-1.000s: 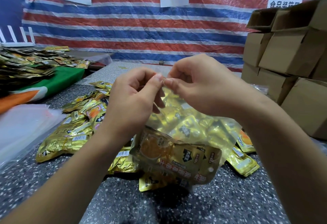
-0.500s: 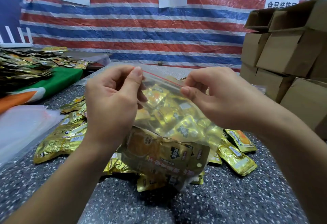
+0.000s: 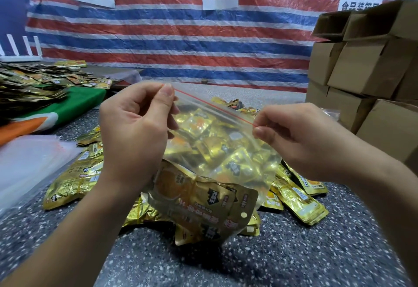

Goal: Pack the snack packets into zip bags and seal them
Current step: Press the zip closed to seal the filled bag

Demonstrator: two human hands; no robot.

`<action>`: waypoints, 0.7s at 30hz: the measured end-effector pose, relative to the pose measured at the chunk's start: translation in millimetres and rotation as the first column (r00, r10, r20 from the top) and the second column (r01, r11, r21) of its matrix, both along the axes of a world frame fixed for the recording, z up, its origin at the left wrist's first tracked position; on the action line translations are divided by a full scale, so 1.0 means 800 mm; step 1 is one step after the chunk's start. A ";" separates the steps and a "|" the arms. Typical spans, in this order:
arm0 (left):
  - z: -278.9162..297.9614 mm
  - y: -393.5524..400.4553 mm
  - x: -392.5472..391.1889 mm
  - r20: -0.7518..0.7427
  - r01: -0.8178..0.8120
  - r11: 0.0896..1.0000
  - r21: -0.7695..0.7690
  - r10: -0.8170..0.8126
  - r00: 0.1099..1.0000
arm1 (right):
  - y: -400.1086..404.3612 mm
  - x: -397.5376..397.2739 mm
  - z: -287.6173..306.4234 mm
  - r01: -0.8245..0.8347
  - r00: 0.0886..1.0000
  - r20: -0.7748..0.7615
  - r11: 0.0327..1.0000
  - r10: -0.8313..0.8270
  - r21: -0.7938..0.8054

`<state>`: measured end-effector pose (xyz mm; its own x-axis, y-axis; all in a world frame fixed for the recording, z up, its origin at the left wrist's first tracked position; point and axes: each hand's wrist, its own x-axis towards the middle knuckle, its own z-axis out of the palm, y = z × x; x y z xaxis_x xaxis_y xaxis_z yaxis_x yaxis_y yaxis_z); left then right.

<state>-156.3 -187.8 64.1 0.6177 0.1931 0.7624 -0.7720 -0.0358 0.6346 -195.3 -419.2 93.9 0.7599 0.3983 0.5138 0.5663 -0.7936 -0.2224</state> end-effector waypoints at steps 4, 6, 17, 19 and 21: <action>0.002 0.002 0.002 0.023 0.006 1.000 -0.007 -0.006 1.000 | -0.005 0.002 -0.001 -0.069 0.996 0.049 0.998 0.070 -0.007; 0.002 0.002 0.003 0.026 0.015 1.000 -0.007 -0.015 1.000 | -0.007 0.004 -0.004 -0.092 0.994 0.057 0.996 0.092 -0.013; 0.003 -0.028 0.012 -0.100 0.161 0.979 0.125 -0.149 0.984 | 0.010 0.005 -0.011 -0.055 0.976 -0.213 0.998 0.049 -0.021; 0.002 -0.035 0.012 -0.116 0.169 0.971 0.166 -0.151 0.982 | 0.025 0.001 -0.009 -0.056 0.983 -0.176 0.998 0.059 0.018; 0.001 -0.039 0.012 -0.120 0.165 0.970 0.180 -0.145 0.982 | 0.035 0.002 -0.007 -0.052 0.960 -0.274 0.997 0.066 0.059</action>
<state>-147.0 -219.3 65.1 0.7070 -0.0523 0.7053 -0.7072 -0.0478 0.7054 -193.6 -391.6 88.1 0.8506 0.4254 0.3091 0.5231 -0.7441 -0.4155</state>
